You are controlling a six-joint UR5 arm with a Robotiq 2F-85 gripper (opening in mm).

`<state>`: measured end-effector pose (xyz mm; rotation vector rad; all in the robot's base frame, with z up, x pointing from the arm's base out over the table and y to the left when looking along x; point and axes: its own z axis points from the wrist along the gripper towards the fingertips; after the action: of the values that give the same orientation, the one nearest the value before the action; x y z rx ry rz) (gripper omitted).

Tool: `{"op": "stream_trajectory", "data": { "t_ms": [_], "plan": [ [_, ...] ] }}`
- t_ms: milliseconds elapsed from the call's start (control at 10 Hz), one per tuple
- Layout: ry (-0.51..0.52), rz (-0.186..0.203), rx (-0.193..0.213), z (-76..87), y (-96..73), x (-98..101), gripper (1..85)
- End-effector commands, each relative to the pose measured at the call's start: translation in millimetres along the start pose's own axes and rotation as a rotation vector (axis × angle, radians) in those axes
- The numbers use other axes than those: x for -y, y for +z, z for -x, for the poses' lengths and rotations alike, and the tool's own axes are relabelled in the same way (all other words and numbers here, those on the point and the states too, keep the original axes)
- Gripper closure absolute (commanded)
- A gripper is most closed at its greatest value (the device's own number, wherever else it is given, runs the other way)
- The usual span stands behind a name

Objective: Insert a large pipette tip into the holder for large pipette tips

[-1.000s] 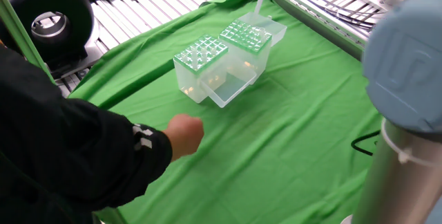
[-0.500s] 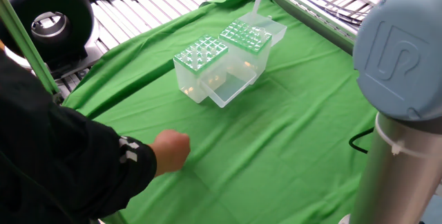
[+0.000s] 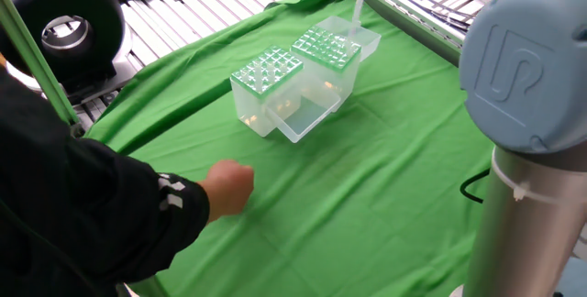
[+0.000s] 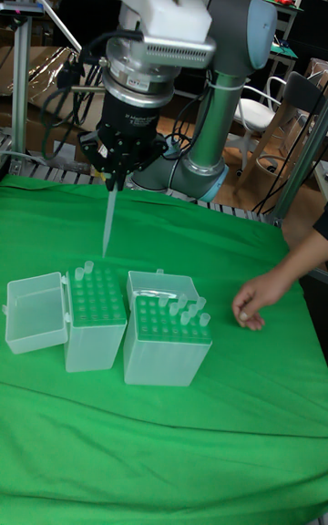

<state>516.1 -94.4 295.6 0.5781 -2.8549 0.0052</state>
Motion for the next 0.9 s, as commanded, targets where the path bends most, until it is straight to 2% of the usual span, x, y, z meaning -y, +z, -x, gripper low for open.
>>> {"op": "stream_trajectory", "data": {
  "t_ms": [0, 200, 600, 800],
  "plan": [
    [-0.099, -0.028, -0.03, -2.8, 13.6, 8.7, 85.0],
    [-0.109, -0.027, -0.032, 0.4, 19.5, 6.6, 85.0],
    [-0.084, -0.024, -0.045, 11.6, 13.7, -3.3, 85.0],
    [-0.082, -0.031, -0.038, 17.7, 15.9, -3.0, 85.0]
  ]
}}
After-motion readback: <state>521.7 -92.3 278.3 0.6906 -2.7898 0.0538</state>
